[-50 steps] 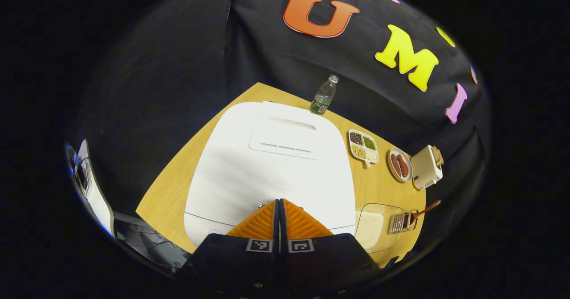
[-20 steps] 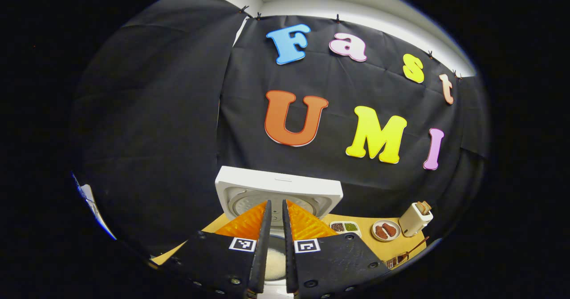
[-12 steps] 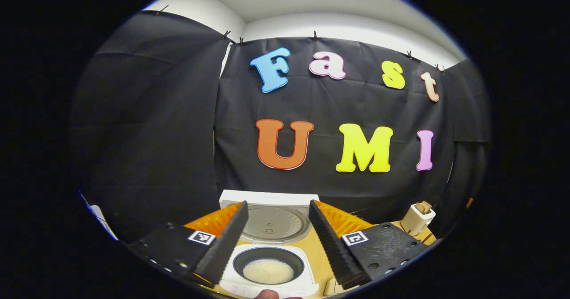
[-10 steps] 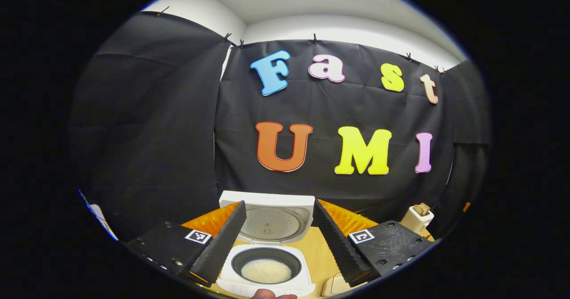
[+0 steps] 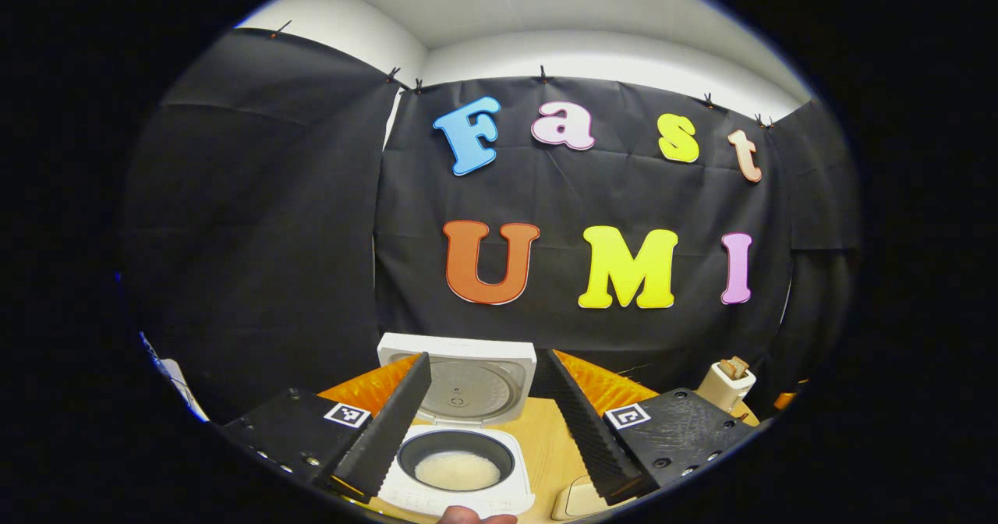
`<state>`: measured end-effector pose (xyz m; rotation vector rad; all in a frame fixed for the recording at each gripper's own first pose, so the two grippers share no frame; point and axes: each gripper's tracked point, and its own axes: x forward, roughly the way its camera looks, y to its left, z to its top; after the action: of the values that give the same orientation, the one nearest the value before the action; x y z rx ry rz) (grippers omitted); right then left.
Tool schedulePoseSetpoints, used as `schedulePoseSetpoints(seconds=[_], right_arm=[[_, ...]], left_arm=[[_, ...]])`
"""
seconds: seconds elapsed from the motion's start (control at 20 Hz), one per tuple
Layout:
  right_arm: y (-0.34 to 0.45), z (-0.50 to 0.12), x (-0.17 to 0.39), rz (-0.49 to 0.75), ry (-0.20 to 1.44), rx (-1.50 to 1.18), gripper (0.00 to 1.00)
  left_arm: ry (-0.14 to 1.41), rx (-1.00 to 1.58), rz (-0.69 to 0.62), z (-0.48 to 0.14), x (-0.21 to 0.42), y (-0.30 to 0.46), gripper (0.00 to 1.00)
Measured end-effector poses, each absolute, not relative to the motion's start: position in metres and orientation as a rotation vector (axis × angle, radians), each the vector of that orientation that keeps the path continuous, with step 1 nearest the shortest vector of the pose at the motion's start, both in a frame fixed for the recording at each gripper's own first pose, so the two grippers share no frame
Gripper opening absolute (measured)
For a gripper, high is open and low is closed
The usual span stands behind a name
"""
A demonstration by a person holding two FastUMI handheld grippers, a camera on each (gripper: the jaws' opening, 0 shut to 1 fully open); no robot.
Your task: Close the left gripper, press the button to open the rice cooker; take a wooden spoon from the chopstick holder with the right hand, scoop a spoonful of rice and pour it into the rice cooker, then put the wooden spoon back into the chopstick holder.
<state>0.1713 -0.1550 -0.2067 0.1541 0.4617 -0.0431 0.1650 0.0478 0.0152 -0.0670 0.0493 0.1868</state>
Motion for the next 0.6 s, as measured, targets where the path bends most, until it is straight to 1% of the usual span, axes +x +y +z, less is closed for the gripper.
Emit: schedulePoseSetpoints(seconds=[0.1, 0.15, 0.2, 0.25, 0.35, 0.4, 0.45, 0.5, 0.6], right_arm=[[-0.154, -0.235, 0.181, -0.026, 0.523, 0.191, 0.99], [-0.154, -0.248, 0.187, -0.020, 0.549, 0.203, 0.94], [-0.156, -0.262, 0.193, -0.018, 0.576, 0.211, 0.99], [-0.156, -0.275, 0.199, -0.007, 0.602, 0.223, 0.93], [-0.157, -0.302, 0.213, 0.015, 0.658, 0.249, 0.90], [-0.157, -0.316, 0.220, 0.025, 0.687, 0.267, 0.94], [-0.156, -0.329, 0.227, 0.036, 0.714, 0.292, 0.86], [-0.154, -0.342, 0.234, 0.046, 0.740, 0.313, 0.90], [-0.155, -0.362, 0.248, 0.058, 0.778, 0.334, 0.84]], left_arm=[[0.081, -0.071, 0.208, 0.004, 0.166, 0.043, 0.94], [0.085, -0.072, 0.217, 0.002, 0.166, 0.041, 0.94], [0.086, -0.072, 0.221, 0.001, 0.166, 0.036, 0.94], [0.094, -0.078, 0.221, -0.001, 0.170, 0.030, 0.94], [0.132, -0.096, 0.234, -0.011, 0.174, 0.022, 0.94], [0.149, -0.101, 0.242, -0.016, 0.177, 0.020, 0.94], [0.161, -0.101, 0.253, -0.019, 0.182, 0.016, 0.94], [0.167, -0.096, 0.267, -0.020, 0.185, 0.013, 0.94], [0.166, -0.097, 0.290, -0.018, 0.187, 0.007, 0.94]])
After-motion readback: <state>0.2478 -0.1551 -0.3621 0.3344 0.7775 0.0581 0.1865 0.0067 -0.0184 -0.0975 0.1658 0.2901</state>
